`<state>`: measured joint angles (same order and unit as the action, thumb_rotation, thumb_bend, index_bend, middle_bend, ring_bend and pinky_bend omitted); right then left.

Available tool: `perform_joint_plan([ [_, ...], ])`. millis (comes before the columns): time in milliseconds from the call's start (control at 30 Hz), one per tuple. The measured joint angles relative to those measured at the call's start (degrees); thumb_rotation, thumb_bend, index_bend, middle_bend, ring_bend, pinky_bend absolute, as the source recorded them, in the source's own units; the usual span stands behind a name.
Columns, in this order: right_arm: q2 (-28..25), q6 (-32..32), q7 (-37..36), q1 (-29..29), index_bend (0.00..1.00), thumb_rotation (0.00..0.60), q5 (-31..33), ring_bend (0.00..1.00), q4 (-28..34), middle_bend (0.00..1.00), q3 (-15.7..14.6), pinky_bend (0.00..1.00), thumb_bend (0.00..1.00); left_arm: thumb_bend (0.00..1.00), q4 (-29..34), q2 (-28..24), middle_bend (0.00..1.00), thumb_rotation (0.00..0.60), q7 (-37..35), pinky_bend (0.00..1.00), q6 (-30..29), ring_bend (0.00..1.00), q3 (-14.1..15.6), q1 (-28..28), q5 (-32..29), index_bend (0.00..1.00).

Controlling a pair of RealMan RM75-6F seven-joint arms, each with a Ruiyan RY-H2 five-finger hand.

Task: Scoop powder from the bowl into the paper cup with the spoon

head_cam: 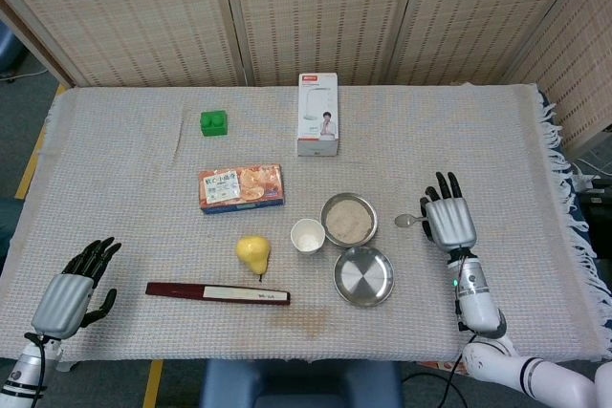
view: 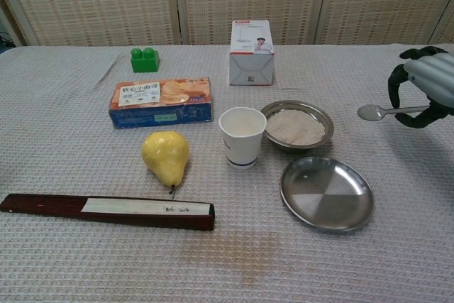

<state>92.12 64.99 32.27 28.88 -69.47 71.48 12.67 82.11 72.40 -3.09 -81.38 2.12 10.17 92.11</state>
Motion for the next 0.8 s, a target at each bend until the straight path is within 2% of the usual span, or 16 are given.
perform_joint_plan([
  [267, 0.42, -0.6, 12.84, 5.78, 0.74, 0.6, 0.6, 0.0, 2.09, 0.3, 1.51, 0.0, 0.34, 0.47, 0.22, -0.25, 0.0, 0.6, -0.4, 0.18, -0.05, 0.0, 0.21, -0.01, 0.32, 0.0],
  [600, 4.92, -2.66, 27.15, 13.86, 0.74, 0.6, -0.96, 0.0, -5.13, 0.3, 0.77, 0.0, 0.34, 0.47, 0.52, -0.52, 0.0, 0.6, -0.97, 0.18, -0.14, 0.0, 0.39, 0.02, 0.68, 0.0],
  [800, 7.64, -4.73, 31.96, 16.89, 0.74, 0.6, -0.73, 0.0, -8.93, 0.3, -0.68, 0.0, 0.34, 0.47, 0.39, -0.61, 0.0, 0.6, -1.22, 0.18, -0.18, 0.0, 0.4, 0.01, 0.7, 0.0],
])
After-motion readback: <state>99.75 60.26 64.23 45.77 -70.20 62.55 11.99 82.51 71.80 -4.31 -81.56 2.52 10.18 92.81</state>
